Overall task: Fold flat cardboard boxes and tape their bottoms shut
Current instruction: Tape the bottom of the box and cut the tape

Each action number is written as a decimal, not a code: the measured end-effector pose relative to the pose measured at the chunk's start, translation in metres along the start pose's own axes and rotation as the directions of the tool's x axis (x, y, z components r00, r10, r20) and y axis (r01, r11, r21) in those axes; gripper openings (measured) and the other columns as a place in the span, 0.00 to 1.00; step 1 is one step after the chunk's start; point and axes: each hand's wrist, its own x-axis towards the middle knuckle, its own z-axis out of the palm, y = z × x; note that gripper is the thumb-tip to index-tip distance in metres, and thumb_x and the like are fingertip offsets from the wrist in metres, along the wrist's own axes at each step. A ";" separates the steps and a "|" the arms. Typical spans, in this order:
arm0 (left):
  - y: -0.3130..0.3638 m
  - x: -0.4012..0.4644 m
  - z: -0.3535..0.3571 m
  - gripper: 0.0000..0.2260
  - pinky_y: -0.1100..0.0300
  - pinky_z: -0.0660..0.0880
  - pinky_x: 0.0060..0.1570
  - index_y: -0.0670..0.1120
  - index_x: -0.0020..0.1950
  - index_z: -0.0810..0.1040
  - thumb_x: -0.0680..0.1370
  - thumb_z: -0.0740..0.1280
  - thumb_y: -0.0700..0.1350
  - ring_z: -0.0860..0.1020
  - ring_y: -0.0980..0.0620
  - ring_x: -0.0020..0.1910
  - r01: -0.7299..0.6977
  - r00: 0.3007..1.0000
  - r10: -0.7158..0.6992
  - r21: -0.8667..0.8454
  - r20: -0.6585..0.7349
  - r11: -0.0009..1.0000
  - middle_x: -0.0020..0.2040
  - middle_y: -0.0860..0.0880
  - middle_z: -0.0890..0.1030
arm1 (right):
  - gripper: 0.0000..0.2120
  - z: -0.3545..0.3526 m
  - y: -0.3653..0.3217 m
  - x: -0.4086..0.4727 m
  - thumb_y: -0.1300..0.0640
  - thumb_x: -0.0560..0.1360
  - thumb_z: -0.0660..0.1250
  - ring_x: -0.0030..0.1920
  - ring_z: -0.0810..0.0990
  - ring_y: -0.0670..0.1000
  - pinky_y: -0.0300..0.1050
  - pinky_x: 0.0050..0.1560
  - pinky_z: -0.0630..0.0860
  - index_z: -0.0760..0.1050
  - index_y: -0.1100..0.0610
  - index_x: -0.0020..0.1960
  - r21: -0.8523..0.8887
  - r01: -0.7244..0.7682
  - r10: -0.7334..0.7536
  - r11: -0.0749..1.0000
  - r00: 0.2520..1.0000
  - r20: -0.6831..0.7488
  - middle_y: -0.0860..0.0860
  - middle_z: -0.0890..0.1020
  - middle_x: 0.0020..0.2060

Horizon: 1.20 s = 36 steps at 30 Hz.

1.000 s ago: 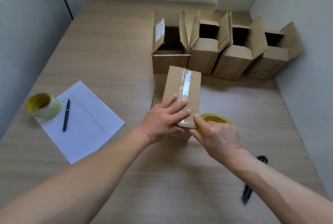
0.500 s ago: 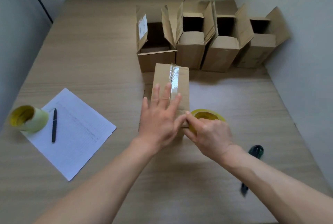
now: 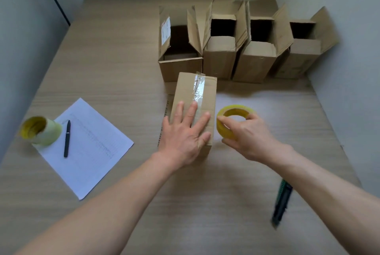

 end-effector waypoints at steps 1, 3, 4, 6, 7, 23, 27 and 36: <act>0.001 0.000 -0.003 0.29 0.34 0.52 0.69 0.63 0.77 0.45 0.76 0.33 0.67 0.39 0.43 0.78 -0.004 1.000 0.004 0.001 0.010 1.000 0.81 0.52 0.43 | 0.28 0.001 -0.002 0.008 0.43 0.70 0.72 0.46 0.83 0.59 0.51 0.52 0.75 0.72 0.51 0.66 0.026 -0.028 0.028 0.999 1.000 0.002 0.54 0.86 0.44; 0.004 0.000 -0.010 0.29 0.35 0.48 0.70 0.61 0.77 0.53 0.77 0.37 0.64 0.41 0.41 0.78 -0.068 0.998 0.068 0.009 -0.014 0.998 0.81 0.50 0.48 | 0.26 0.007 -0.007 0.017 0.39 0.70 0.69 0.47 0.82 0.60 0.49 0.43 0.73 0.71 0.47 0.65 0.098 -0.091 0.087 0.991 0.996 0.036 0.53 0.85 0.47; 0.006 0.001 -0.012 0.27 0.35 0.50 0.70 0.59 0.76 0.59 0.78 0.41 0.62 0.45 0.40 0.78 -0.128 0.991 0.127 -0.001 -0.041 0.992 0.80 0.48 0.52 | 0.25 0.011 -0.006 0.020 0.38 0.70 0.68 0.48 0.82 0.60 0.48 0.41 0.72 0.70 0.45 0.63 0.108 -0.111 0.106 0.988 0.993 0.057 0.52 0.84 0.48; 0.009 0.004 -0.016 0.24 0.37 0.55 0.67 0.58 0.71 0.69 0.78 0.47 0.60 0.54 0.39 0.76 -0.215 0.975 0.210 -0.065 -0.075 0.975 0.78 0.48 0.61 | 0.23 0.012 -0.004 0.026 0.38 0.69 0.68 0.50 0.81 0.59 0.48 0.38 0.69 0.69 0.44 0.60 0.116 -0.120 0.112 0.986 0.991 0.074 0.51 0.83 0.49; 0.010 0.005 -0.017 0.24 0.38 0.57 0.67 0.59 0.69 0.72 0.77 0.49 0.61 0.57 0.40 0.76 -0.216 0.975 0.210 -0.084 -0.075 0.973 0.76 0.49 0.63 | 0.22 0.012 -0.003 0.028 0.38 0.69 0.68 0.50 0.81 0.58 0.47 0.38 0.67 0.69 0.45 0.59 0.129 -0.115 0.106 0.985 0.992 0.074 0.50 0.83 0.49; 0.038 0.032 -0.037 0.33 0.45 0.66 0.54 0.61 0.71 0.58 0.66 0.62 0.57 0.61 0.42 0.64 -0.156 0.986 0.146 0.134 0.078 0.979 0.67 0.49 0.61 | 0.22 -0.006 0.026 -0.012 0.63 0.68 0.73 0.42 0.79 0.51 0.49 0.48 0.76 0.72 0.49 0.58 0.697 -0.551 0.086 0.459 0.808 0.583 0.52 0.81 0.44; 0.039 0.039 -0.040 0.43 0.47 0.65 0.50 0.59 0.77 0.44 0.66 0.63 0.54 0.60 0.42 0.64 -0.218 0.967 0.193 0.154 0.166 0.964 0.69 0.52 0.64 | 0.10 -0.020 0.031 0.011 0.51 0.72 0.66 0.50 0.79 0.55 0.52 0.47 0.69 0.73 0.45 0.53 0.085 -0.136 0.117 0.987 0.973 0.197 0.46 0.81 0.46; 0.052 0.076 -0.052 0.27 0.51 0.70 0.48 0.69 0.67 0.61 0.72 0.69 0.62 0.64 0.49 0.47 -0.060 0.979 0.080 -0.107 0.189 0.992 0.42 0.50 0.71 | 0.09 -0.047 0.036 0.028 0.44 0.75 0.66 0.52 0.77 0.55 0.49 0.43 0.62 0.76 0.46 0.52 -0.031 -0.031 0.031 0.999 0.999 -0.022 0.46 0.81 0.45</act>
